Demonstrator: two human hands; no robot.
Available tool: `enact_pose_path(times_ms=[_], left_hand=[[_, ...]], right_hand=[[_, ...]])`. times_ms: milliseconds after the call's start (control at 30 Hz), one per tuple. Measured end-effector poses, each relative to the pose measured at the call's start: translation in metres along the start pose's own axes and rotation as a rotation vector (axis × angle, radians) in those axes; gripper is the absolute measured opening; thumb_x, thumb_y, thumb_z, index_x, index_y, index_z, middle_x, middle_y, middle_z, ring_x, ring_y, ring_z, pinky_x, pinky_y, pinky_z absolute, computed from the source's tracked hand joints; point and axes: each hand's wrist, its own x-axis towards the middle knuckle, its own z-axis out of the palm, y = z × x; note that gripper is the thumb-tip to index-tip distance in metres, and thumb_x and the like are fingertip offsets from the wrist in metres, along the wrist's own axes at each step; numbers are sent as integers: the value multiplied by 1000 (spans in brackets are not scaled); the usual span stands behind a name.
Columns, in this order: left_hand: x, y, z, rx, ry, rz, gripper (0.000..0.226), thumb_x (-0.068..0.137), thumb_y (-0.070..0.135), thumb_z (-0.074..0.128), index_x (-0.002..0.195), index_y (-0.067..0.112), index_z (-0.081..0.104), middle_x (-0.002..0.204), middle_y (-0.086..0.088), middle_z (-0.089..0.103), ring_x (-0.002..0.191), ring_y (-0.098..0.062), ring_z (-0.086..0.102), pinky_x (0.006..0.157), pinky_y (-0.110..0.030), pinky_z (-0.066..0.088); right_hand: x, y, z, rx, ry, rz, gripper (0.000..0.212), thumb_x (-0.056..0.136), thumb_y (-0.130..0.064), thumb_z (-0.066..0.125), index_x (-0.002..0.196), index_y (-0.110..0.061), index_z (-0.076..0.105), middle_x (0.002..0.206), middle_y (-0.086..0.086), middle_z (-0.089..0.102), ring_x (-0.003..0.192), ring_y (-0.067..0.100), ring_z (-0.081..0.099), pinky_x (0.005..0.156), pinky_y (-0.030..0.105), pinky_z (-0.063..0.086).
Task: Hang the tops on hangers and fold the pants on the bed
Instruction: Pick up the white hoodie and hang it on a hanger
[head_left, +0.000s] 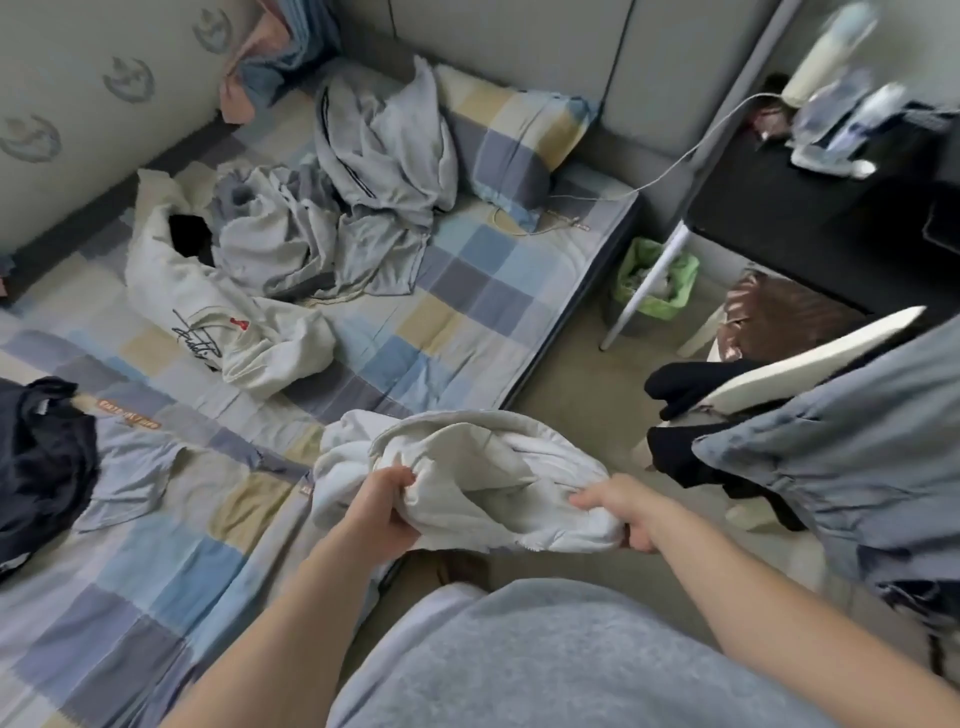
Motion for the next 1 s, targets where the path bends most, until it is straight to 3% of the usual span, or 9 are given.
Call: enact_pose_path(times_ms=[100, 200, 300, 400, 467, 533, 667, 900, 1000], left_hand=[[-14, -53, 33, 115, -10, 39, 58, 84, 5, 50, 142, 8, 47, 127, -21, 62, 109, -35, 61, 91, -51, 55], [-36, -115, 77, 271, -90, 50, 42, 91, 18, 53, 131, 4, 58, 96, -16, 66, 82, -28, 65, 72, -38, 54], [-61, -166, 128, 445, -181, 49, 41, 84, 22, 66, 120, 2, 65, 94, -17, 70, 79, -27, 69, 68, -34, 55], [-79, -198, 176, 584, -245, 77, 34, 87, 19, 69, 117, 1, 68, 109, -22, 73, 102, -39, 70, 90, -48, 57], [-85, -214, 208, 642, -284, 98, 32, 89, 16, 67, 116, -2, 69, 114, -27, 70, 112, -45, 65, 103, -59, 48], [-90, -230, 242, 706, -335, 101, 35, 88, 15, 66, 117, -5, 68, 115, -30, 69, 112, -47, 64, 104, -62, 46], [-102, -268, 308, 811, -492, 64, 34, 87, 15, 67, 116, -3, 69, 114, -26, 71, 106, -41, 69, 99, -54, 52], [-127, -332, 454, 1017, -909, 49, 33, 81, 20, 73, 110, 7, 71, 108, -16, 75, 100, -30, 73, 80, -39, 60], [-137, -356, 522, 1122, -1088, 22, 32, 87, 22, 71, 116, 8, 69, 112, -16, 74, 103, -33, 72, 84, -46, 60]], right_hand=[[-22, 50, -44, 185, 13, -155, 42, 85, -13, 78, 123, 1, 63, 109, 17, 74, 96, 31, 73, 82, 40, 59], [-50, 103, -95, 342, 24, -268, 32, 87, -11, 75, 117, -4, 66, 105, 16, 76, 97, 32, 73, 95, 49, 56], [-81, 156, -145, 424, 96, -369, 19, 85, -16, 77, 103, -12, 72, 94, 5, 78, 85, 19, 76, 76, 35, 59], [-110, 199, -184, 516, 207, -436, 5, 84, -20, 78, 84, -15, 79, 92, 3, 79, 84, 16, 75, 69, 28, 54], [-127, 218, -207, 574, 266, -480, 9, 84, -22, 77, 83, -30, 81, 92, 1, 79, 88, 17, 75, 70, 26, 53], [-140, 233, -230, 638, 357, -503, 11, 76, -31, 81, 85, -35, 81, 92, -3, 79, 91, 16, 74, 74, 29, 52], [-161, 260, -277, 764, 590, -509, 59, 53, -52, 80, 100, -17, 76, 96, 4, 77, 96, 25, 72, 90, 45, 54], [-205, 295, -361, 968, 1084, -488, 24, 63, -45, 74, 78, -27, 76, 76, -4, 75, 76, 19, 73, 71, 37, 55], [-225, 302, -397, 1035, 1254, -459, 19, 63, -47, 70, 74, -33, 75, 69, -10, 72, 73, 15, 71, 67, 33, 53]])
